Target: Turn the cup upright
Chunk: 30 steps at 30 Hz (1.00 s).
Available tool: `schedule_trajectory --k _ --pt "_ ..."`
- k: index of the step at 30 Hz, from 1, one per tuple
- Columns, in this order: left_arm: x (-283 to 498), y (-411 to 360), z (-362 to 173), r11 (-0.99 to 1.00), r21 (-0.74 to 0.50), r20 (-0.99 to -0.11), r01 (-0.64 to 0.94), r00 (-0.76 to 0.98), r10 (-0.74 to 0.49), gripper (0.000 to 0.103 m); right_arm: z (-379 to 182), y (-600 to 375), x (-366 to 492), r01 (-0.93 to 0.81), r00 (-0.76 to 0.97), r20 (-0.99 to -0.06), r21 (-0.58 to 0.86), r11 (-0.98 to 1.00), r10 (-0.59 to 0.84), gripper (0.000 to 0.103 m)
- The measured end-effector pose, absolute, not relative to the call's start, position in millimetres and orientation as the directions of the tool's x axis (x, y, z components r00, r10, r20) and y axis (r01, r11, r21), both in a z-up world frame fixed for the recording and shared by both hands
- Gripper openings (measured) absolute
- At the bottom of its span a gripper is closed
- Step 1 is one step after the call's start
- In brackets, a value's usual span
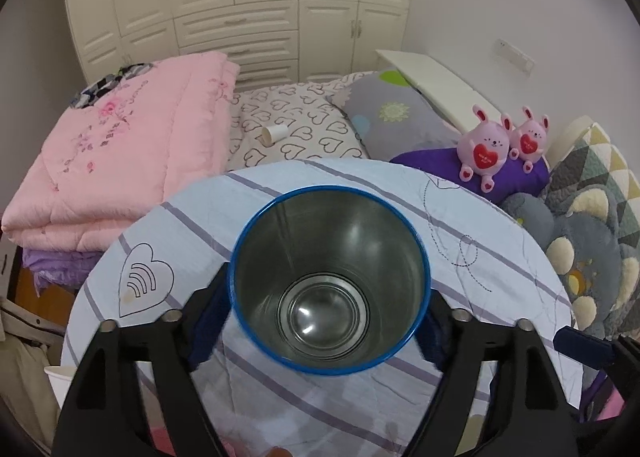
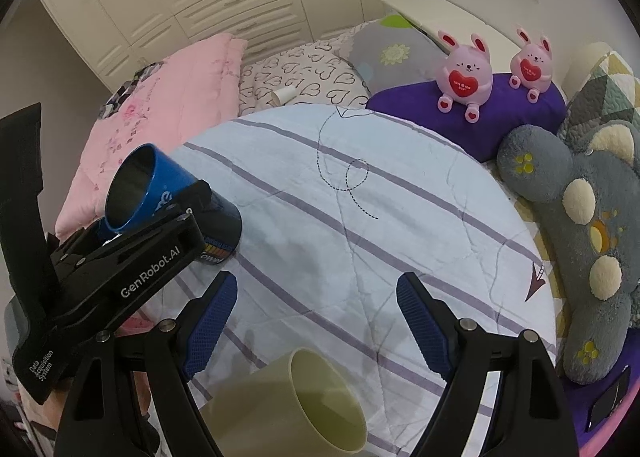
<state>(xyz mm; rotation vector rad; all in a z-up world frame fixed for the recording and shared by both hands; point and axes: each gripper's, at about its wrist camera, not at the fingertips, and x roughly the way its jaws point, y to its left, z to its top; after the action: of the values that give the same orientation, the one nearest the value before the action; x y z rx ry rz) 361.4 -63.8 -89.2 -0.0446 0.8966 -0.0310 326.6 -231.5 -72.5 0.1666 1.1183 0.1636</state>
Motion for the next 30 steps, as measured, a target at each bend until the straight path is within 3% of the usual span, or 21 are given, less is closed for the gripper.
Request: schedule_trajectory --k 1,3,15,30 --pt "360.7 -63.4 -87.8 0.998 -0.054 -0.779 0.008 0.626 -0.048 0.098 -72.0 -231.5 326.3 -0.048 0.427 -0.878 0.217 0.975 0.216 0.083" --pt "359.9 -62.4 -86.1 0.999 -0.051 -0.777 0.004 0.628 -0.042 0.101 -71.5 -232.1 325.9 -0.049 0.427 -0.878 0.218 0.975 0.218 0.083" --pt "336.3 -50.0 -62.6 0.999 -0.053 -0.767 0.005 0.641 -0.044 0.101 -52.9 -224.9 308.1 -0.068 0.446 -0.869 0.205 0.976 0.214 0.083" --pt "177.9 -11.4 18.3 1.000 -0.003 -0.607 0.021 0.794 -0.019 0.103 2.1 -196.8 184.6 -0.182 0.622 -0.746 0.160 0.970 0.239 0.083"
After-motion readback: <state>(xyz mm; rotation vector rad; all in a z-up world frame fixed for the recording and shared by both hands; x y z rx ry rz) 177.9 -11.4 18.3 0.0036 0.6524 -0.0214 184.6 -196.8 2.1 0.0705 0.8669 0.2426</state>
